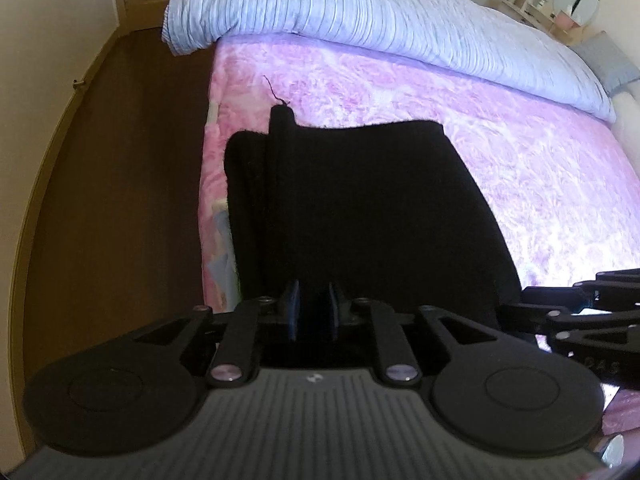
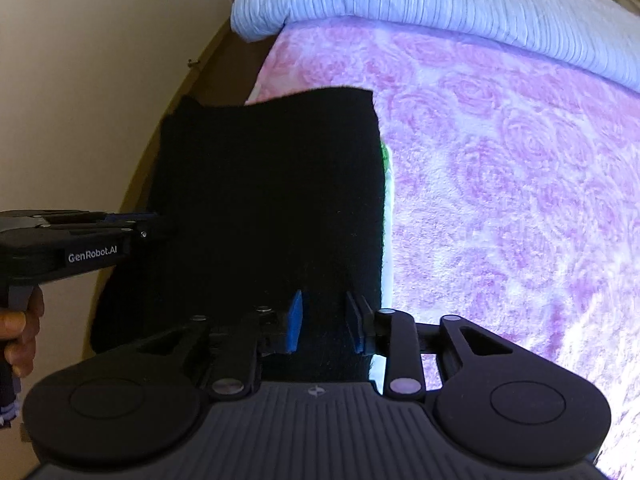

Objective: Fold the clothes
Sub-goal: 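Open both grippers to release the trousers on the towel stack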

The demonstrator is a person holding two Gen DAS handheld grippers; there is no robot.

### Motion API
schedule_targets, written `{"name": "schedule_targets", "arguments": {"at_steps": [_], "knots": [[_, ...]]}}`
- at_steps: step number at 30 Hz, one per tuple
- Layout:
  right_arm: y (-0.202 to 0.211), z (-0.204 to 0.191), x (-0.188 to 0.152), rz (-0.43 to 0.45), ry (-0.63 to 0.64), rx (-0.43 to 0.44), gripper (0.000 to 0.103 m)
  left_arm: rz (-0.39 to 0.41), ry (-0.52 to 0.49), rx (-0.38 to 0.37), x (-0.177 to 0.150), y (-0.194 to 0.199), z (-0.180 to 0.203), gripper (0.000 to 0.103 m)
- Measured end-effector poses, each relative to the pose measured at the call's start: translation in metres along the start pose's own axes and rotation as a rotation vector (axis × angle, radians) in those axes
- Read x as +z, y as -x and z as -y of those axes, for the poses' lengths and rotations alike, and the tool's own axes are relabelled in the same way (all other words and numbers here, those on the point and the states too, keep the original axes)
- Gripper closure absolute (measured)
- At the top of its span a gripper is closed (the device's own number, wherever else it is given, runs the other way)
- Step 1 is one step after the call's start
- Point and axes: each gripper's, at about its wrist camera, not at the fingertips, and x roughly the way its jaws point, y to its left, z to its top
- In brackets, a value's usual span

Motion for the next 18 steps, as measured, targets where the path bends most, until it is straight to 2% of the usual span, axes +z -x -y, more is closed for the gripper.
{"name": "schedule_targets", "arguments": {"at_steps": [3,4,5,9,10,11,15,16,18], "knots": [[0.007,-0.002,0.002,0.007,-0.005,-0.007,0.065,0.015,-0.015,0.013,0.003,0.020,0.005,0.084],[0.010,-0.002,0.002,0.009,-0.010,-0.007,0.065,0.023,-0.019,0.016,0.003,0.028,0.007,0.073],[0.015,-0.002,0.001,0.012,-0.017,-0.006,0.059,0.031,-0.024,0.020,0.003,0.037,0.010,0.064],[0.036,-0.003,-0.006,0.032,-0.048,-0.003,0.035,0.041,-0.018,0.061,-0.001,0.069,0.018,0.057],[0.040,-0.004,-0.007,0.033,-0.056,0.000,0.022,0.039,-0.014,0.073,-0.002,0.076,0.019,0.050],[0.044,-0.005,-0.008,0.028,-0.067,0.006,0.014,0.036,-0.010,0.087,-0.003,0.083,0.021,0.042],[0.061,-0.011,-0.012,0.028,-0.100,0.011,0.014,0.025,0.002,0.155,-0.011,0.109,0.027,0.029],[0.067,-0.013,-0.013,0.031,-0.105,0.008,0.014,0.026,0.007,0.165,-0.014,0.116,0.028,0.022],[0.080,-0.018,-0.017,0.044,-0.114,0.006,0.014,0.032,0.016,0.180,-0.020,0.130,0.029,0.018]]}}
